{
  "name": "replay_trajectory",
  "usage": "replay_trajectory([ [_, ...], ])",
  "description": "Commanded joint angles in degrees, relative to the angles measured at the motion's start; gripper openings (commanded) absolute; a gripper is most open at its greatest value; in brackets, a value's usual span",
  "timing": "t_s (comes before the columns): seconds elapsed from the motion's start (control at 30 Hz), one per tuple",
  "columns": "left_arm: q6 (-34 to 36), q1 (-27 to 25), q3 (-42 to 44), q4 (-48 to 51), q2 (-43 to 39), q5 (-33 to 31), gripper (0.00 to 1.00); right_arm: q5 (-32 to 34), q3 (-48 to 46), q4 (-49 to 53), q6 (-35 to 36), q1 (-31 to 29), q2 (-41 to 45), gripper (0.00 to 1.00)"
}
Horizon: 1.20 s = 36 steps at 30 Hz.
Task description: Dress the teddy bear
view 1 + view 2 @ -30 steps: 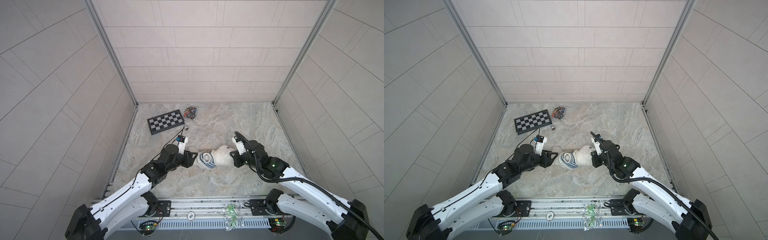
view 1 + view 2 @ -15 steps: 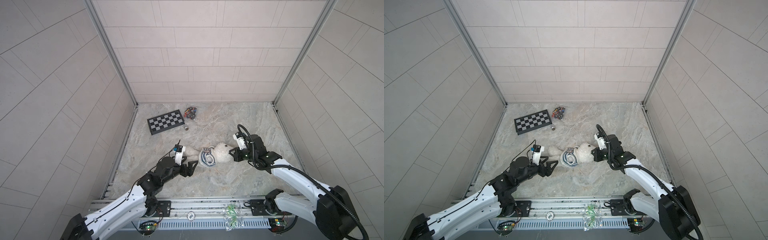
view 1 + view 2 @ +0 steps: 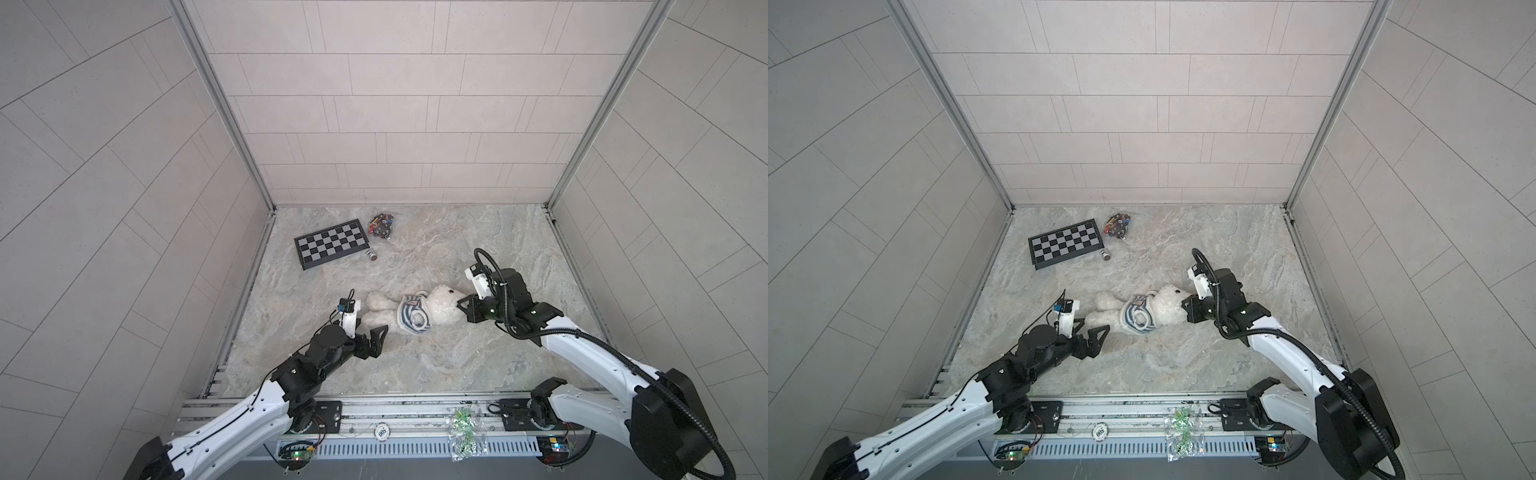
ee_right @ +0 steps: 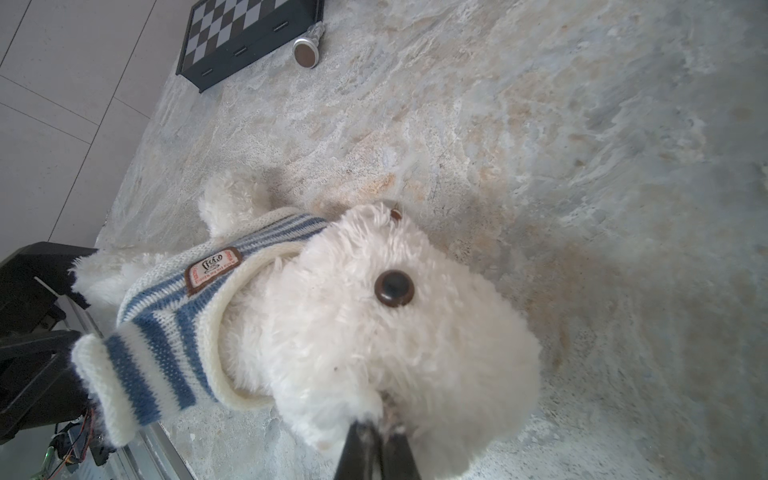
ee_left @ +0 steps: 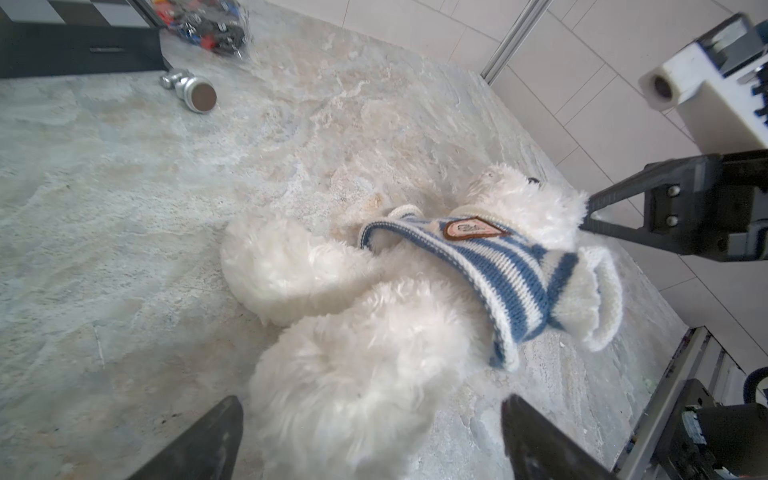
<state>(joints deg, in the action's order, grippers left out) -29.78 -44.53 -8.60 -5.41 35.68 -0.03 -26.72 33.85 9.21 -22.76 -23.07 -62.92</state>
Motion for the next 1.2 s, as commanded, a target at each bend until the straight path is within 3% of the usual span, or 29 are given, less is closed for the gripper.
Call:
replay_trajectory([
  [0.0,-1.3,-0.2,0.4,-8.2,6.6,2.9,0.99,-0.3,0.8,-0.1,-0.2,0.3,1.2,0.00],
  [0.17,-1.5,-0.6,-1.5,-18.8,16.8,5.7,0.86,-0.4,0.2,-0.3,-0.3,0.3,1.9,0.00],
  [0.37,-1.1,-2.3,-4.5,-23.3,24.1,6.6,0.36,-0.5,0.0,0.0,-0.1,0.2,2.8,0.00],
  [0.53,-0.6,-2.6,-5.9,-20.8,22.0,7.0,0.02,0.3,1.3,3.5,1.7,0.2,4.9,0.00],
  [0.77,1.1,-2.6,-10.4,-7.7,14.3,8.4,0.00,1.8,2.5,7.7,3.9,0.1,9.1,0.04],
  [1.03,-1.2,-2.4,-20.0,11.1,14.4,15.0,0.00,8.4,5.8,16.1,10.0,-3.3,16.9,0.52],
  [1.17,-3.4,0.1,-24.2,16.9,16.8,20.0,0.00,11.0,6.0,17.5,12.3,-6.4,21.1,0.64],
])
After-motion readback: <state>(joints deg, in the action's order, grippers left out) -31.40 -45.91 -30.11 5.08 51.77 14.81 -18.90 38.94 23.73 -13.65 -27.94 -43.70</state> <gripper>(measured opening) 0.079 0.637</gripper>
